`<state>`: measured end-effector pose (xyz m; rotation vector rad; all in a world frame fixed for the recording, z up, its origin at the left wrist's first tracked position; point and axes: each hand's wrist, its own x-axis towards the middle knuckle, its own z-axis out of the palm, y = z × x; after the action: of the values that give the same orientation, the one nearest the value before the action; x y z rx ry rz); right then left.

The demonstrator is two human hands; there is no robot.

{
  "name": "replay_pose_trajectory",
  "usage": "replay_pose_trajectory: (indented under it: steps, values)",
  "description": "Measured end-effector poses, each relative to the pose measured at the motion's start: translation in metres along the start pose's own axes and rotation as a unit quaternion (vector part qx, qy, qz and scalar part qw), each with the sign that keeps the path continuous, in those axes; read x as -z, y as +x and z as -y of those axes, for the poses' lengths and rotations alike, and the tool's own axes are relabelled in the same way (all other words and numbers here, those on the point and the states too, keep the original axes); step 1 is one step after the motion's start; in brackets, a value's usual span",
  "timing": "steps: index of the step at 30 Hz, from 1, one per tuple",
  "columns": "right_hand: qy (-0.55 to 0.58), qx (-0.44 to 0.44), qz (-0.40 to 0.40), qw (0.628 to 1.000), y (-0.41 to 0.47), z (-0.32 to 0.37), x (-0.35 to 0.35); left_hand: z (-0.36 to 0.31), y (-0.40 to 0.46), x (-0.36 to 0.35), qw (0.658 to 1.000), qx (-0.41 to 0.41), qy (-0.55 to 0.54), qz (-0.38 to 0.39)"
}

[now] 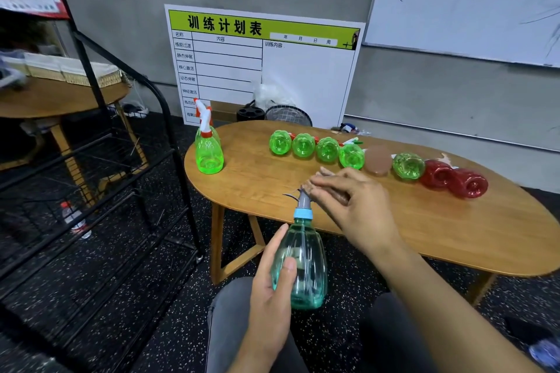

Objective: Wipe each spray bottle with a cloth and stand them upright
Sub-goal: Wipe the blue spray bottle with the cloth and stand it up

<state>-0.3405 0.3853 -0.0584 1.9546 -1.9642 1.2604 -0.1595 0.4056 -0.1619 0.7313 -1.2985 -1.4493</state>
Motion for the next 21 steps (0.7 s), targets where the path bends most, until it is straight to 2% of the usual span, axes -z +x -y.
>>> replay_pose_trajectory:
  steps: [2,6,8,11,12,15,16,18,21]
  values:
    - [-0.012,0.003,-0.018,1.0,-0.001,0.001,-0.001,-0.002,0.0,0.0,1.0,-0.014,-0.002,-0.001]
    - [0.054,0.03,0.104,0.993,-0.009,0.009,-0.004,-0.015,-0.002,0.0,1.0,-0.029,0.009,-0.003]
    - [0.052,0.014,0.079,0.995,-0.005,0.009,-0.003,-0.017,-0.002,-0.001,1.0,-0.023,0.014,0.0]
    - [-0.001,-0.007,-0.02,1.0,0.0,0.007,-0.001,-0.016,-0.002,-0.002,1.0,-0.022,0.005,0.011]
    - [-0.003,-0.001,-0.013,1.0,-0.001,0.008,-0.002,-0.015,-0.003,-0.002,1.0,-0.025,0.004,0.014]
    - [0.069,0.015,0.108,0.992,-0.007,0.013,-0.004,-0.015,-0.001,0.001,1.0,-0.021,0.003,0.005]
    - [0.079,0.028,0.127,0.988,-0.008,0.013,-0.005,-0.014,-0.001,0.003,1.0,-0.014,0.006,0.006]
    - [0.072,0.041,0.112,0.99,-0.006,0.01,-0.004,-0.013,-0.002,0.003,1.0,-0.009,0.008,0.016]
    - [0.015,-0.004,-0.001,1.0,-0.002,0.005,-0.003,-0.01,-0.003,0.001,1.0,-0.016,0.001,0.026]
